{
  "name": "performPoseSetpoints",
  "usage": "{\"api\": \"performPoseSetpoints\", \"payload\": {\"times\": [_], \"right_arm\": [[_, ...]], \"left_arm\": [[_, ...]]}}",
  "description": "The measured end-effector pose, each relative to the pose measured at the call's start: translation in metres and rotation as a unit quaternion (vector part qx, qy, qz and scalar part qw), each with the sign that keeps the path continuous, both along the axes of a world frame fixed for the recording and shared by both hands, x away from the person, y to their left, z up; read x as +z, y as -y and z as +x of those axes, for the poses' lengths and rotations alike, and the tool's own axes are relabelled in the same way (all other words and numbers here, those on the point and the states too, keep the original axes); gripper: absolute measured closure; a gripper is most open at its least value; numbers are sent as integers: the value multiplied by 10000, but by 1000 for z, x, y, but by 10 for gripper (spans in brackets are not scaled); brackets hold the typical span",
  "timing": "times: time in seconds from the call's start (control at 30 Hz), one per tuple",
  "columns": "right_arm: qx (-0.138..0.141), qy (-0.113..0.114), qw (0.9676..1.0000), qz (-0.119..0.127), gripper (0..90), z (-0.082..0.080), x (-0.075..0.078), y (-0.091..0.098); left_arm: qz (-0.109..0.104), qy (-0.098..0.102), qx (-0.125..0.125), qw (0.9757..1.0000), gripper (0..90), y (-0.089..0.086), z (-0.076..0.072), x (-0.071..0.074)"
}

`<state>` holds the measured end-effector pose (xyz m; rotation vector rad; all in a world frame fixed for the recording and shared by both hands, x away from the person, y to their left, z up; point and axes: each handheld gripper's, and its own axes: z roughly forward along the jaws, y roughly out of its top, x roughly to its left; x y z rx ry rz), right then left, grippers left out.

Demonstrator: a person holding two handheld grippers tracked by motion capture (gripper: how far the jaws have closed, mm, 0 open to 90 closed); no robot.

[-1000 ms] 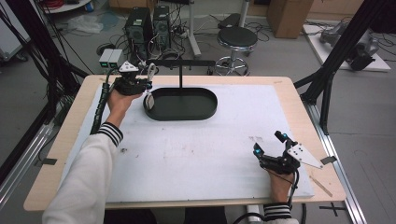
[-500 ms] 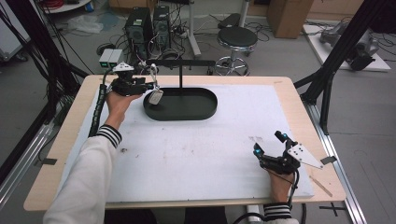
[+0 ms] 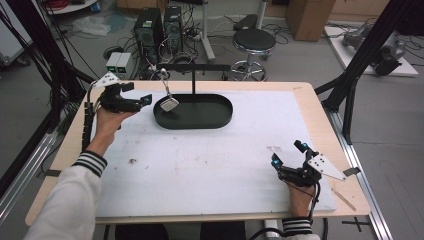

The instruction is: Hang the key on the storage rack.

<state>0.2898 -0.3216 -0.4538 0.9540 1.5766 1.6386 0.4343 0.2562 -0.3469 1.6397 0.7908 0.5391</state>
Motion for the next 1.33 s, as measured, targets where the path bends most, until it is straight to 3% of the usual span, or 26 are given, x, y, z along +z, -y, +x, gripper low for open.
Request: {"api": "performPoseSetpoints", "payload": {"times": [0.17, 0.27, 0.4, 0.47, 0.6, 0.7, 0.77, 0.87, 0.93, 1.0, 1.1, 1.17, 1.33], "right_arm": [[3, -2, 10000, -41, 5, 0, 0, -1], [1, 2, 10000, -72, 5, 0, 0, -1], [-8, -2, 10000, -35, 4, 0, 0, -1], [-26, 18, 10000, -79, 5, 0, 0, -1], [-31, 21, 10000, -76, 5, 0, 0, -2], [-22, 29, 10000, -86, 5, 0, 0, -2], [-31, 21, 9999, -99, 5, 0, 0, -2], [-21, 29, 10000, -90, 4, 0, 0, -2], [-14, 41, 9999, -108, 5, 0, 0, -2], [-9, 35, 9999, -109, 5, 0, 0, -2], [-10, 36, 9999, -112, 5, 0, 0, -2], [-16, 42, 9999, -112, 5, 0, 0, -2], [-16, 44, 9999, -114, 5, 0, 0, -2]], "left_arm": [[-21, 258, -227, 9994, 17, -13, -40, -5], [-54, 434, -236, 9988, 17, -22, -65, -12], [-189, 499, -206, 9984, 17, -33, -92, -29], [-148, 537, -167, 9983, 17, -35, -103, -40], [-300, 593, -206, 9976, 17, -36, -120, -59], [-257, 803, -178, 9963, 17, -35, -133, -67], [-411, 855, -168, 9953, 17, -36, -140, -73], [-433, 969, -102, 9943, 17, -39, -150, -84], [-628, 1074, -26, 9922, 17, -41, -155, -91], [-597, 1187, 57, 9911, 17, -41, -158, -97], [-606, 1142, 76, 9916, 17, -42, -159, -107], [-673, 1255, 140, 9897, 17, -42, -161, -108], [-637, 1235, 163, 9902, 17, -42, -161, -108]]}}
